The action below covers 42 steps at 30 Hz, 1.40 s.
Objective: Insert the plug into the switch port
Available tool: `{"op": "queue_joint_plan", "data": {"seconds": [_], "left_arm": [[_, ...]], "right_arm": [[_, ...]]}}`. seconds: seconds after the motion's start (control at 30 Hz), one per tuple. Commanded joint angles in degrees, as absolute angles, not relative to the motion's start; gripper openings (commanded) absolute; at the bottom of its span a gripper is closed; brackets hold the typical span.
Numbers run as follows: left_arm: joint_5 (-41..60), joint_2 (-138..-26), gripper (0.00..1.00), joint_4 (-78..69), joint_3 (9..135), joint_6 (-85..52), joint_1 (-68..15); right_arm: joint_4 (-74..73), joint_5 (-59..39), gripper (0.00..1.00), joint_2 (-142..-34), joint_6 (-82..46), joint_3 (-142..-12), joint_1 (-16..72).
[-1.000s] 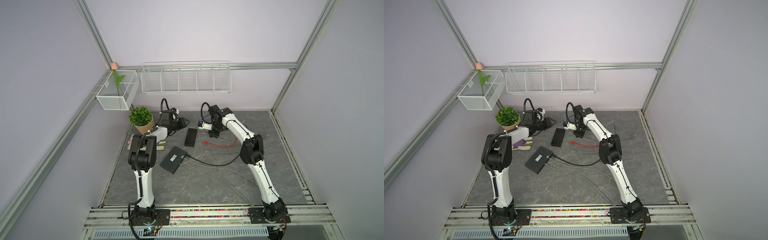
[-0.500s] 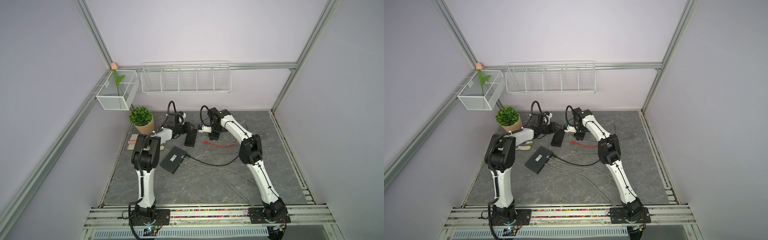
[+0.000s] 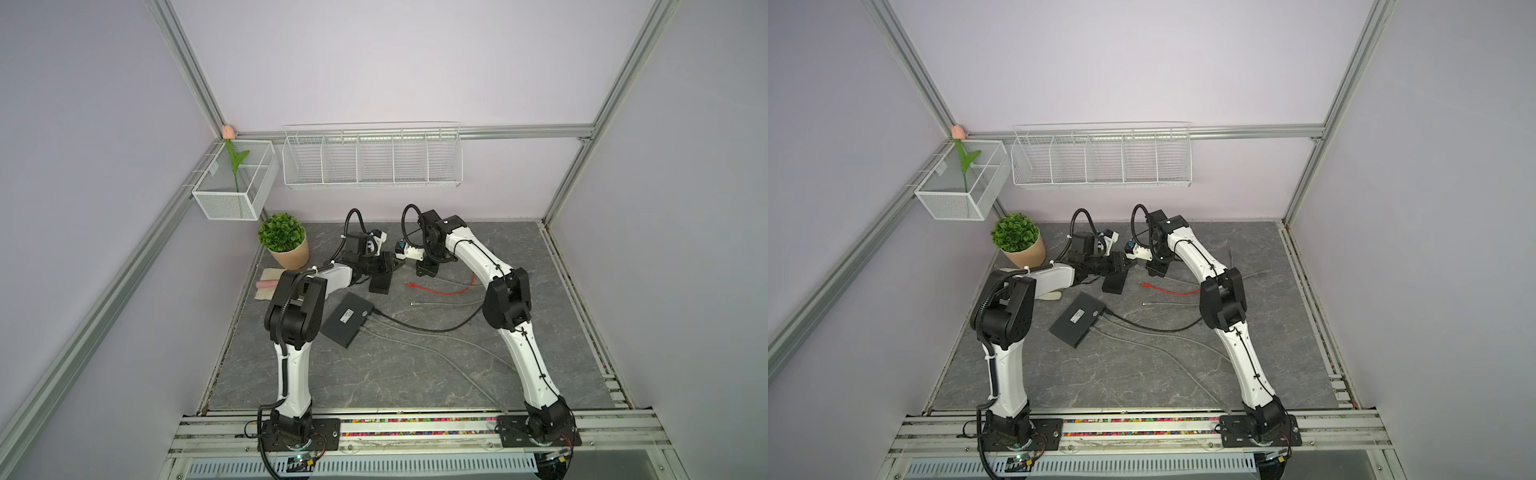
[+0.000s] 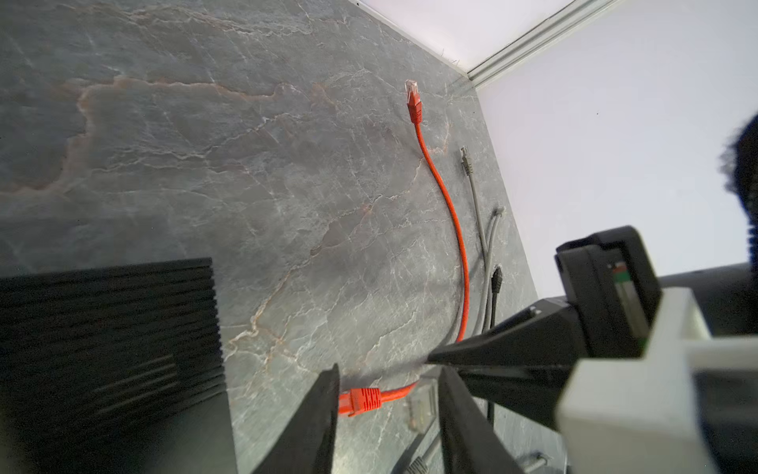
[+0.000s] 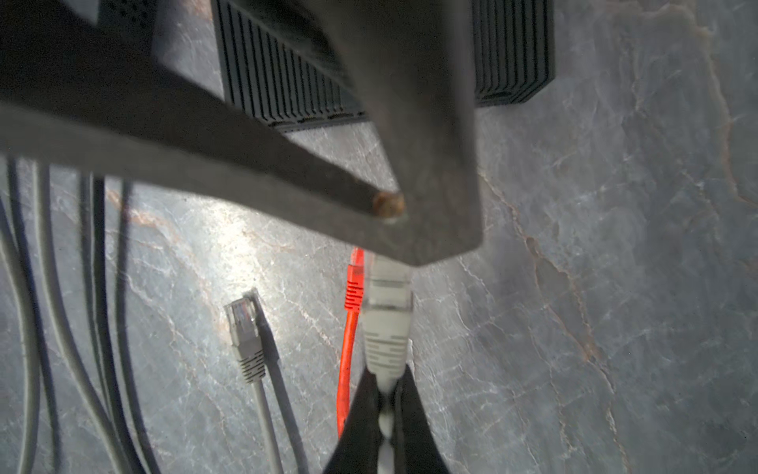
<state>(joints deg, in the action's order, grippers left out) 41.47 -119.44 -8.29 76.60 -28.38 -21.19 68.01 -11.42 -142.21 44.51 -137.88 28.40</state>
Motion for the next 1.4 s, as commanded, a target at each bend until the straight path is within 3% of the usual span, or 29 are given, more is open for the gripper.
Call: {"op": "queue_joint_plan", "data": {"seconds": [0.0,0.43,0.67,1.37], "left_arm": [[43.3,-117.8,0.39,-10.1,76.4,-28.7,-21.5],[45.9,-118.3,0.25,-13.7,76.1,-31.1,-22.3],[45.5,-118.5,0.1,-13.5,76.3,-31.2,-22.3],[44.6,-118.0,0.04,-14.0,75.7,-32.1,-22.3]], "right_arm": [[66.4,-14.5,0.07,-138.0,44.5,-135.7,27.9],[62.5,-17.5,0.07,-134.3,43.7,-131.6,27.6],[56.4,-17.4,0.08,-129.7,42.6,-124.9,27.4],[39.5,-17.2,0.12,-119.1,39.5,-108.6,27.1]]}}
